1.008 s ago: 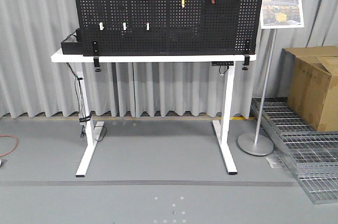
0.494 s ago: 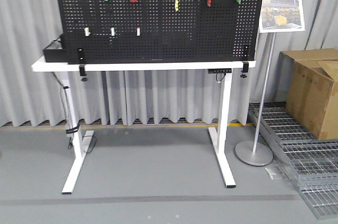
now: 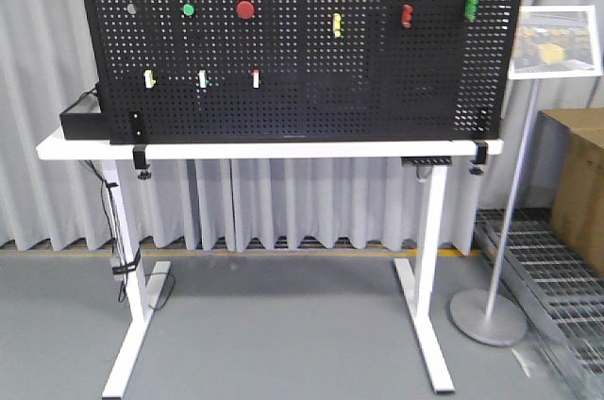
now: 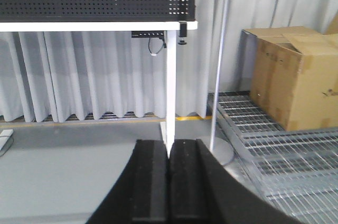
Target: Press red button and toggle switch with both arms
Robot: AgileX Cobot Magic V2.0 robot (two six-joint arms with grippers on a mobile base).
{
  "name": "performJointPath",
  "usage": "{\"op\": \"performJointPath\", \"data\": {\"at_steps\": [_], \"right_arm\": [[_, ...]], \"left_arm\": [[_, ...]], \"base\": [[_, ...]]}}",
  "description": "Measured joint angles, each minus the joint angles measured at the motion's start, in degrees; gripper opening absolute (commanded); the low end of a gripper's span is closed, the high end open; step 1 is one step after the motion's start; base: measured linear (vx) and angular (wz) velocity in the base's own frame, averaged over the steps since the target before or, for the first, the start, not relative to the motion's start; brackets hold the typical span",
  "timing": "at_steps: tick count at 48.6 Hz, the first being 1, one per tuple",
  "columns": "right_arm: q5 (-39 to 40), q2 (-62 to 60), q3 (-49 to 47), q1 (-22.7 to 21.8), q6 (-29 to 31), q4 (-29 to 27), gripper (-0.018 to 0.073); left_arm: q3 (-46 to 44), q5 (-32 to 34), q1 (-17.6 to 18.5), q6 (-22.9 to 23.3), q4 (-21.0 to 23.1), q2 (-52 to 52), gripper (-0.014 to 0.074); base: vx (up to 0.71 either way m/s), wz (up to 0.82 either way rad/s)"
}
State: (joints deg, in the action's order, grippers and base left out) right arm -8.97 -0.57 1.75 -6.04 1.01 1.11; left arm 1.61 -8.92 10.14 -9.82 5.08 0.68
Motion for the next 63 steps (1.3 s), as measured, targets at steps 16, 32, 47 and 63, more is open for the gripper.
{"op": "performJointPath", "data": {"at_steps": [16, 32, 47, 63], "right_arm": [[0.00, 0.00, 0.00, 0.00, 0.00, 0.00, -0.0003], [0.00, 0.00, 0.00, 0.00, 0.00, 0.00, -0.0003], [0.00, 0.00, 0.00, 0.00, 0.00, 0.00, -0.0003], [0.00, 0.00, 0.00, 0.00, 0.00, 0.00, -0.0003]], "left_arm": [[0.00, 0.00, 0.00, 0.00, 0.00, 0.00, 0.0002], [0.00, 0.00, 0.00, 0.00, 0.00, 0.00, 0.0002], [0.00, 0.00, 0.00, 0.00, 0.00, 0.00, 0.0002], [0.00, 0.00, 0.00, 0.00, 0.00, 0.00, 0.0002]], "base": [[0.43, 0.05], [0.41, -0.03], [0.41, -0.01], [0.40, 0.05]]}}
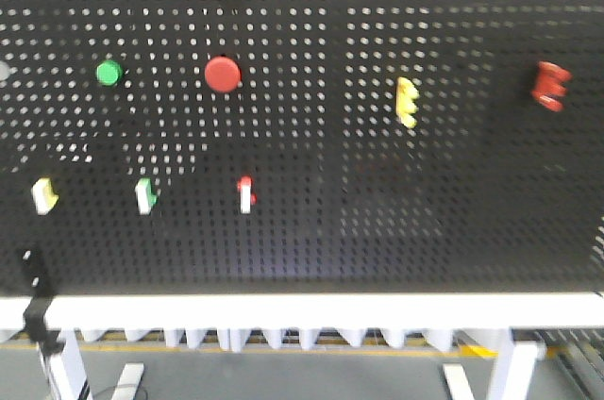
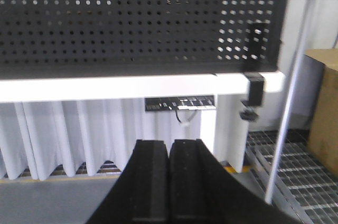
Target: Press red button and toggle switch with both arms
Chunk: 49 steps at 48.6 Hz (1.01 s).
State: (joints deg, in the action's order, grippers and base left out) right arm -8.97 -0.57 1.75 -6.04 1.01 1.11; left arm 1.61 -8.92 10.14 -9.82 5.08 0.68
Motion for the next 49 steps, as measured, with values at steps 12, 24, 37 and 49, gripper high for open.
{"op": "performJointPath", "data": {"at_steps": [12, 24, 37, 49], "right_arm": [[0.00, 0.00, 0.00, 0.00, 0.00, 0.00, -0.0003], [0.00, 0.00, 0.00, 0.00, 0.00, 0.00, -0.0003], [0.00, 0.00, 0.00, 0.00, 0.00, 0.00, -0.0003], [0.00, 0.00, 0.00, 0.00, 0.00, 0.00, -0.0003]], "left_arm": [[0.00, 0.00, 0.00, 0.00, 0.00, 0.00, 0.0002], [0.00, 0.00, 0.00, 0.00, 0.00, 0.00, 0.0002], [0.00, 0.00, 0.00, 0.00, 0.00, 0.00, 0.0002], [0.00, 0.00, 0.00, 0.00, 0.00, 0.00, 0.0002]], "base": [[0.34, 0.06], [0.18, 0.00], [0.08, 0.00], [0.03, -0.01]]}}
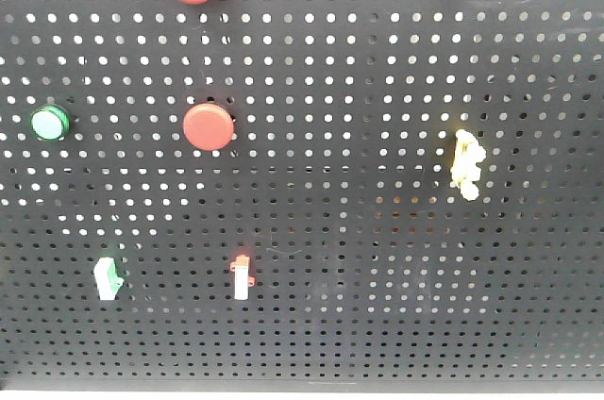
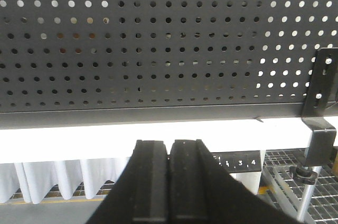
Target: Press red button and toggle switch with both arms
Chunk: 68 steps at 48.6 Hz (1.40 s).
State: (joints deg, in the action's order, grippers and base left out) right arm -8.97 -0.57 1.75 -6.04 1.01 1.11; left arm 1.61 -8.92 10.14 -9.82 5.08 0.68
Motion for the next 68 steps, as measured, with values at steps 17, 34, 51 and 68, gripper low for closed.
{"op": "performJointPath", "data": {"at_steps": [17, 34, 51, 68], "right_arm": [[4.10, 0.00, 0.00, 0.00, 0.00, 0.00, -0.0003], [17.58, 0.00, 0.00, 0.00, -4.11, -1.11, -0.0003], [10.57, 6.85, -26.13, 0.00, -9.37, 6.97, -0.0003], [-3.65, 29.00, -54.34, 0.00, -9.27, 4.94, -0.0003]], "left_arm": [[0.00, 3.62, 0.00, 0.00, 0.00, 0.00, 0.0002], [0.00, 13.43, 0.00, 0.00, 0.00, 0.00, 0.0002], [-19.85, 14.91, 0.00, -0.05, 0.14, -9.06, 0.0002], [-49.62, 8.47, 0.00, 0.02, -0.03, -39.14, 0.0002]], "base": [[0.00, 0.00], [0.00, 0.00], [0.00, 0.00], [0.00, 0.00]]}}
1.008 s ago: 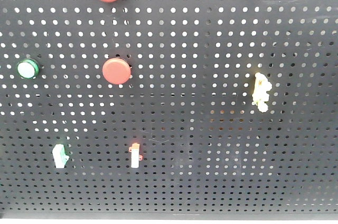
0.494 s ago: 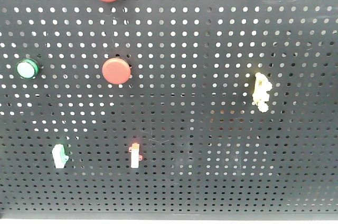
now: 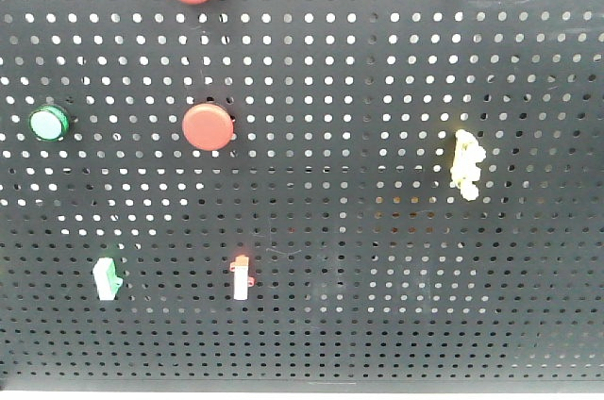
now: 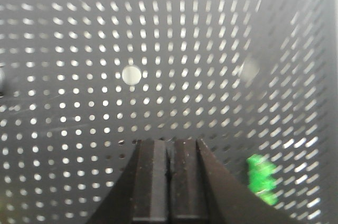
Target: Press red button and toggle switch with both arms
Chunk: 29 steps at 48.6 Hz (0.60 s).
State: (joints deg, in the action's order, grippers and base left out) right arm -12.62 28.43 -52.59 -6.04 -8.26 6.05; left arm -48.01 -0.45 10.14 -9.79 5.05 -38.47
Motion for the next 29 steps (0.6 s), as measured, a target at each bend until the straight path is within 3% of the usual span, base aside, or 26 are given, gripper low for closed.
{"op": "performJointPath", "data": {"at_steps": [7, 13, 14, 24, 29], "right_arm": [[-1.58, 1.31, -0.64, 0.00, 0.00, -2.39, -0.0003], [-3.84, 1.31, -0.70, 0.00, 0.00, -3.08, -0.0003], [-5.72, 1.31, -0.76, 0.00, 0.00, -3.22, -0.0003], [-6.00, 1.31, -0.76, 0.00, 0.00, -3.27, -0.0003], [-6.02, 1.31, -0.76, 0.00, 0.37, -3.27, -0.0003]], "left_arm": [[-4.60, -1.10, 0.41, 2.56, 0.88, -3.70, 0.0002], [-8.96, -4.18, 3.88, 2.71, 1.02, -4.84, 0.0002], [-13.97, -6.77, 11.21, -0.10, 1.09, -7.89, 0.0002], [-22.37, -8.42, 22.60, -4.59, 1.09, -17.08, 0.0002], [-26.32, -9.71, 25.72, -6.52, 1.09, -22.64, 0.0002]], "base": [[0.00, 0.00], [0.00, 0.00], [0.00, 0.00], [0.00, 0.00], [0.00, 0.00]]}}
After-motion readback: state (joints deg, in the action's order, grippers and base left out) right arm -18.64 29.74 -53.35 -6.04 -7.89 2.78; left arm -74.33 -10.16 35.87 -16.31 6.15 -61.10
